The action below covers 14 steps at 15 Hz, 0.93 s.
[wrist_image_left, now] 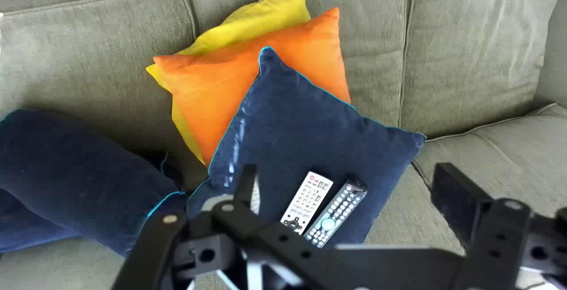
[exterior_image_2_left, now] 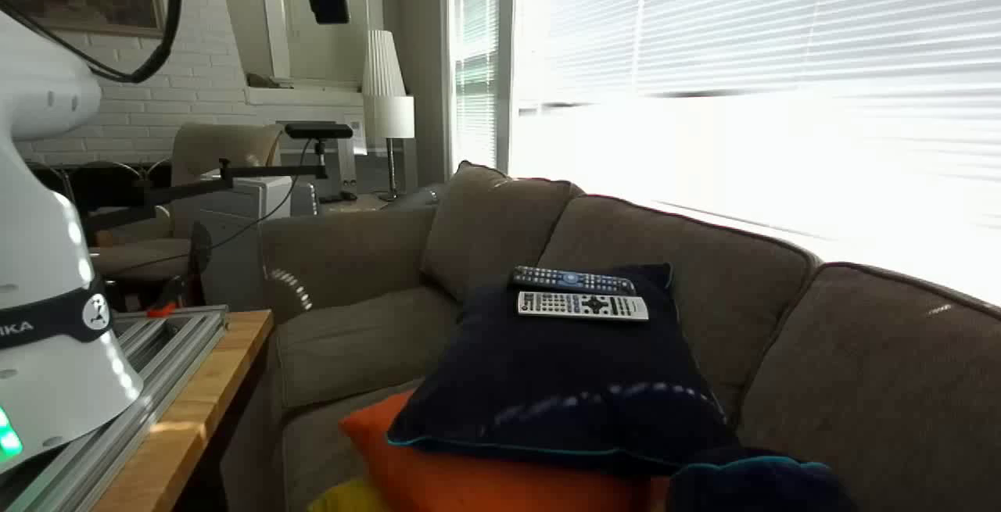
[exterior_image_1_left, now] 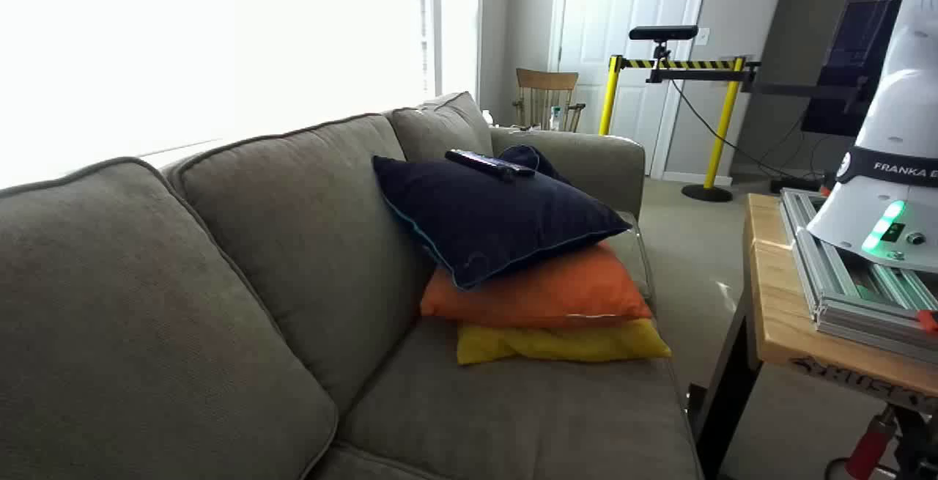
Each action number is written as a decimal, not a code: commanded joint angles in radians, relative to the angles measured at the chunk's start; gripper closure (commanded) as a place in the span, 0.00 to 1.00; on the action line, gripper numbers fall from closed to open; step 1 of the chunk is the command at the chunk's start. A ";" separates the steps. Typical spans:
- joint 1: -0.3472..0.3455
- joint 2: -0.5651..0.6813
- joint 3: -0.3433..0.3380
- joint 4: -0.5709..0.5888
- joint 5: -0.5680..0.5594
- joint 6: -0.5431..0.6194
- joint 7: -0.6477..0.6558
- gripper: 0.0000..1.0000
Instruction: Move the blue cylindrical pillow forward
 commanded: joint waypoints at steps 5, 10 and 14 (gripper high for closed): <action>-0.021 0.007 0.015 0.002 0.012 -0.003 -0.012 0.00; -0.039 0.058 0.027 -0.002 -0.018 0.073 0.018 0.00; -0.048 0.172 0.007 -0.026 0.021 0.326 0.026 0.00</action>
